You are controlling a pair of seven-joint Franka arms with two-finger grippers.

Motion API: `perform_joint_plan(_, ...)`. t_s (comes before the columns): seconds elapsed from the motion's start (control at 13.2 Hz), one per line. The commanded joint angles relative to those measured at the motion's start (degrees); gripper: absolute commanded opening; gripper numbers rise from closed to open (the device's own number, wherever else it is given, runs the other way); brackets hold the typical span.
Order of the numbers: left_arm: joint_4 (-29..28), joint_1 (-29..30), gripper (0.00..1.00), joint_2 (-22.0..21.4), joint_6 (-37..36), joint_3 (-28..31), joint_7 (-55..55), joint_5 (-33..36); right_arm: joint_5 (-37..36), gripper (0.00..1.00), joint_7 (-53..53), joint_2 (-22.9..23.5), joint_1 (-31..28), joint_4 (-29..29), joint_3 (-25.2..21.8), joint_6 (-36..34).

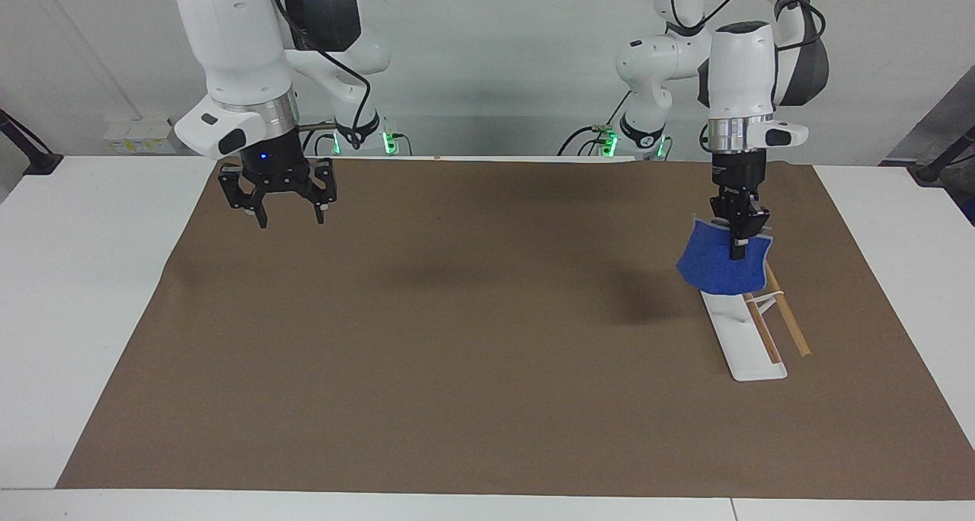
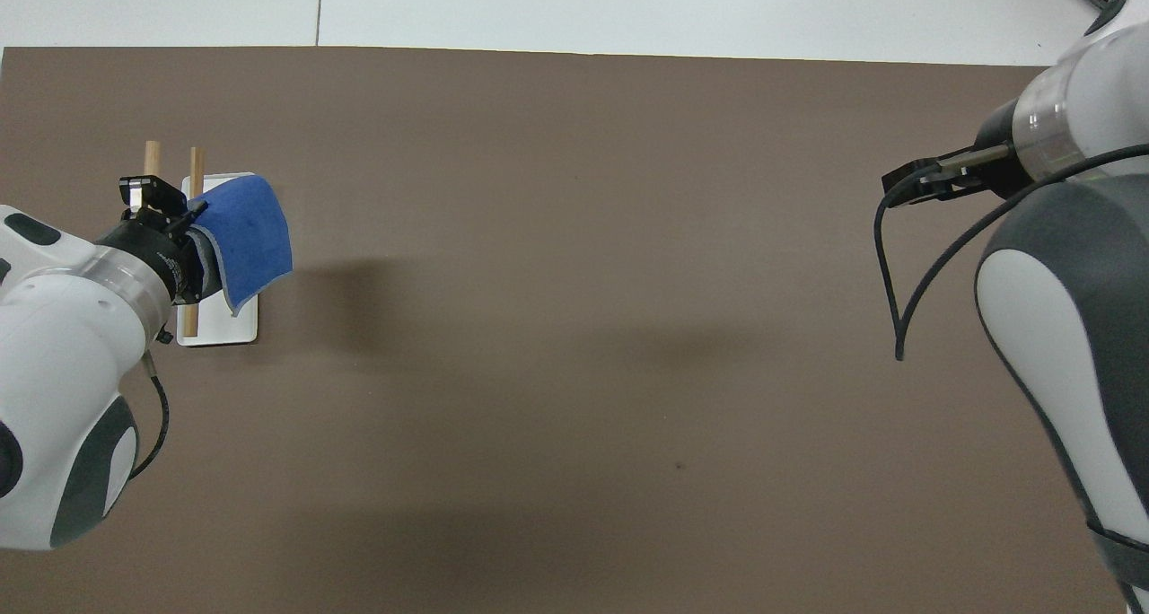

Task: Right arm passes towel to left arm to hang
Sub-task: 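Carry the towel with the left gripper while the right gripper retracts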

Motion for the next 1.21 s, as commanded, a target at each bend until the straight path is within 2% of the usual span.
perform_joint_plan(0.0,-0.74,3.95,0.0,2.25,5.46,-0.38,-0.88,4.29,-0.56,0.84,-2.23,-0.1,-2.58,1.63,0.57,-4.05)
perform_joint_plan(0.08,-0.56,4.83,0.0,3.65,6.69,-0.38,-0.88,7.0,0.31,0.84,-2.23,-0.28,-3.2,1.63,0.57,-4.93)
perform_joint_plan(0.23,-0.21,6.58,0.0,5.68,8.36,-0.3,-0.88,7.91,1.55,0.84,-3.1,-1.41,-5.47,1.54,0.57,-6.86)
perform_joint_plan(0.68,-0.12,10.46,0.0,6.47,11.09,-0.3,-0.88,11.25,3.49,0.84,-7.05,-3.18,-11.54,-0.3,0.49,-7.93)
perform_joint_plan(1.14,-0.03,11.52,0.0,9.28,12.14,-0.38,-1.58,12.22,3.58,0.86,-7.33,-5.64,-12.61,-5.75,0.48,-5.3)
